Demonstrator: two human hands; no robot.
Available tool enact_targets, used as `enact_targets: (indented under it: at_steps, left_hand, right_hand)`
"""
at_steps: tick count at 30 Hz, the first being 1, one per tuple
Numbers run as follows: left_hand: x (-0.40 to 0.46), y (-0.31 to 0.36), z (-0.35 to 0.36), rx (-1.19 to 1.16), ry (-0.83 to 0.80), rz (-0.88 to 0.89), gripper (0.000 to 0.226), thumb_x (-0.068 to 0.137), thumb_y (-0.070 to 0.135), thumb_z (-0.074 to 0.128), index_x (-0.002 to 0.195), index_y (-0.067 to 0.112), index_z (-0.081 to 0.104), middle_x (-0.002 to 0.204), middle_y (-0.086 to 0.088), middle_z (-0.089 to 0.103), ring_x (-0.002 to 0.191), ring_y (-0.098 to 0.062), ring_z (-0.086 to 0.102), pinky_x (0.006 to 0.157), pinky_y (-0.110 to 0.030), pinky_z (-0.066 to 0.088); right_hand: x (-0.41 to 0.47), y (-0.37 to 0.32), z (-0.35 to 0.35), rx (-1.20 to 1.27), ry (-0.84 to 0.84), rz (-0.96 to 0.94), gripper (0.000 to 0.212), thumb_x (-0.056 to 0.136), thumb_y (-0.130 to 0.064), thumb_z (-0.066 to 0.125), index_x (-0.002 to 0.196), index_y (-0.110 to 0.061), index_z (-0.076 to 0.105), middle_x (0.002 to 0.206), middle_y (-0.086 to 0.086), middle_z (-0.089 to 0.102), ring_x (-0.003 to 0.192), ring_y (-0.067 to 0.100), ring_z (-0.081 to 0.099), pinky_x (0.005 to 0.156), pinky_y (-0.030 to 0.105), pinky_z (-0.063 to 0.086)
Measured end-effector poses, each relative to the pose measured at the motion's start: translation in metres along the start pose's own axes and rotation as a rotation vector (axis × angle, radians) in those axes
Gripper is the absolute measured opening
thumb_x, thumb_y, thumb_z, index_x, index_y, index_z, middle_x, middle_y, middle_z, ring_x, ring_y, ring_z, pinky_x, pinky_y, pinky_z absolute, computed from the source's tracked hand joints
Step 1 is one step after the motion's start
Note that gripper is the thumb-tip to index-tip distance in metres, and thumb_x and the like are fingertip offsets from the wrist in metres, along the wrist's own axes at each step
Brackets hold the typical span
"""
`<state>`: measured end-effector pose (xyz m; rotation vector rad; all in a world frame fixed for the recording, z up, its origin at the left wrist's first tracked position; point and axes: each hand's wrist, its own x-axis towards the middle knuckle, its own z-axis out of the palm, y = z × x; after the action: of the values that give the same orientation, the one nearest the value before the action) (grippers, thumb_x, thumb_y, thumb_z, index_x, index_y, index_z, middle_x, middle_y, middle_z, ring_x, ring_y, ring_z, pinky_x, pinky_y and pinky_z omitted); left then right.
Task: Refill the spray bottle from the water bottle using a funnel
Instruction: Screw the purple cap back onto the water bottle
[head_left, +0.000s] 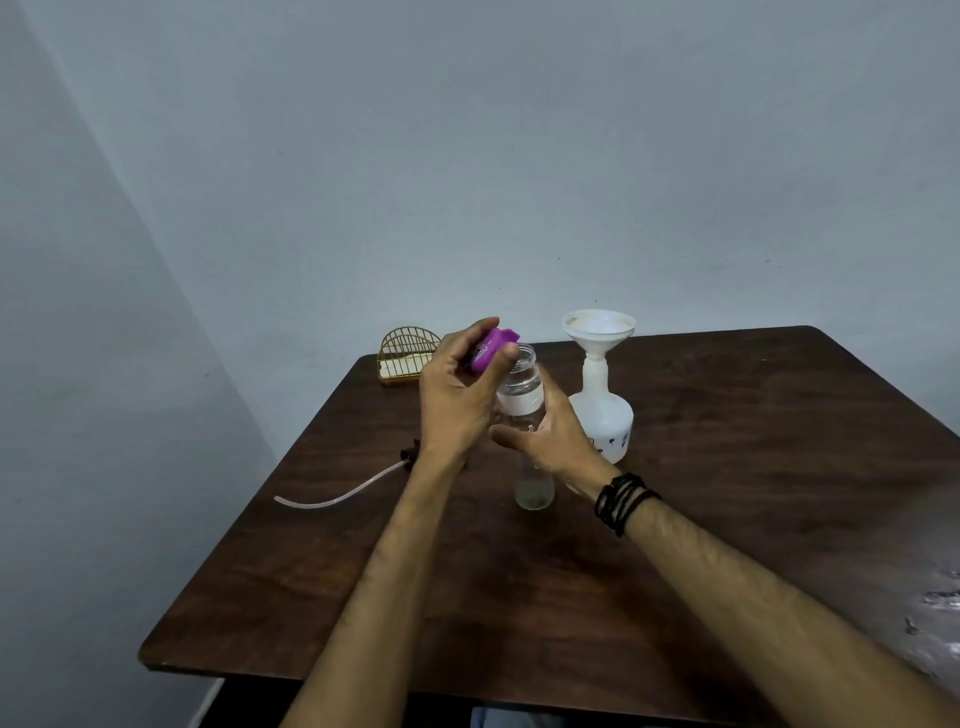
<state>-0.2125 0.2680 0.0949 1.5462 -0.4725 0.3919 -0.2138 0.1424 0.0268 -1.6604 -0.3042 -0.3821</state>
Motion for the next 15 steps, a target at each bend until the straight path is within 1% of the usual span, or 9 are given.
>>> enact_targets:
  at_steps: [2,4,6,8,10,11,13,15]
  left_hand:
    - [0.004,-0.003,0.001,0.062,-0.050,0.023,0.051,0.077,0.036,0.076,0.124,0.017,0.066,0.117,0.000,0.064,0.110,-0.009,0.064,0.084,-0.017,0.053]
    - [0.008,-0.004,0.001,0.175,-0.112,0.077,0.051,0.079,0.033,0.078,0.126,0.015,0.067,0.116,0.003,0.063,0.110,-0.006,0.062,0.085,-0.014,0.052]
    - [0.011,-0.005,0.001,0.311,-0.184,0.148,0.051,0.080,0.034,0.080,0.126,0.016,0.068,0.113,0.005,0.062,0.107,-0.001,0.060,0.086,-0.014,0.051]
    - [0.015,-0.005,0.001,0.347,-0.226,0.157,0.052,0.078,0.036,0.081,0.125,0.016,0.069,0.110,0.004,0.062,0.105,-0.003,0.061,0.087,-0.017,0.053]
    - [0.019,-0.006,-0.003,0.327,-0.260,0.144,0.051,0.078,0.034,0.081,0.124,0.015,0.070,0.111,0.002,0.065,0.106,-0.008,0.064,0.087,-0.021,0.055]
    - [0.020,-0.007,-0.004,0.296,-0.279,0.129,0.050,0.078,0.031,0.082,0.124,0.014,0.070,0.114,0.001,0.067,0.107,-0.009,0.065,0.088,-0.022,0.055]
    - [0.019,-0.008,-0.006,0.122,-0.306,0.037,0.049,0.080,0.020,0.081,0.126,0.012,0.067,0.119,-0.004,0.069,0.109,-0.011,0.067,0.088,-0.024,0.055]
    - [0.015,-0.009,-0.004,-0.104,-0.288,-0.074,0.054,0.079,0.009,0.078,0.129,0.010,0.059,0.119,-0.009,0.069,0.107,-0.016,0.069,0.088,-0.028,0.056]
  right_hand:
    - [0.002,0.001,0.001,0.004,-0.002,0.001,0.077,0.073,-0.004,0.084,0.136,-0.027,0.047,0.124,0.004,0.067,0.114,0.023,0.068,0.098,0.054,0.054]
    - [0.003,0.003,0.003,0.006,-0.006,0.011,0.078,0.075,0.000,0.083,0.139,-0.022,0.045,0.124,0.004,0.067,0.113,0.020,0.069,0.097,0.051,0.056]
    - [0.005,0.004,0.002,0.003,-0.007,0.008,0.076,0.076,-0.001,0.082,0.139,-0.022,0.046,0.124,0.003,0.067,0.114,0.018,0.068,0.098,0.049,0.056]
    - [0.005,0.005,0.000,0.003,-0.013,0.003,0.072,0.077,-0.001,0.082,0.135,-0.028,0.047,0.123,0.002,0.067,0.114,0.016,0.067,0.099,0.045,0.056]
    - [0.004,0.005,-0.001,0.002,-0.012,0.001,0.071,0.077,-0.001,0.081,0.132,-0.031,0.047,0.122,0.002,0.067,0.112,0.014,0.068,0.098,0.041,0.056]
    - [0.004,0.006,-0.001,0.007,-0.010,0.002,0.071,0.077,-0.001,0.080,0.133,-0.028,0.047,0.121,0.003,0.067,0.111,0.014,0.068,0.098,0.039,0.056]
    - [0.003,0.007,-0.001,0.028,-0.002,0.010,0.071,0.077,-0.001,0.080,0.136,-0.020,0.046,0.121,0.004,0.067,0.111,0.016,0.068,0.096,0.038,0.057]
    - [0.003,0.008,0.000,0.034,0.001,0.012,0.072,0.076,0.000,0.080,0.138,-0.016,0.045,0.122,0.004,0.067,0.111,0.016,0.069,0.096,0.037,0.057]
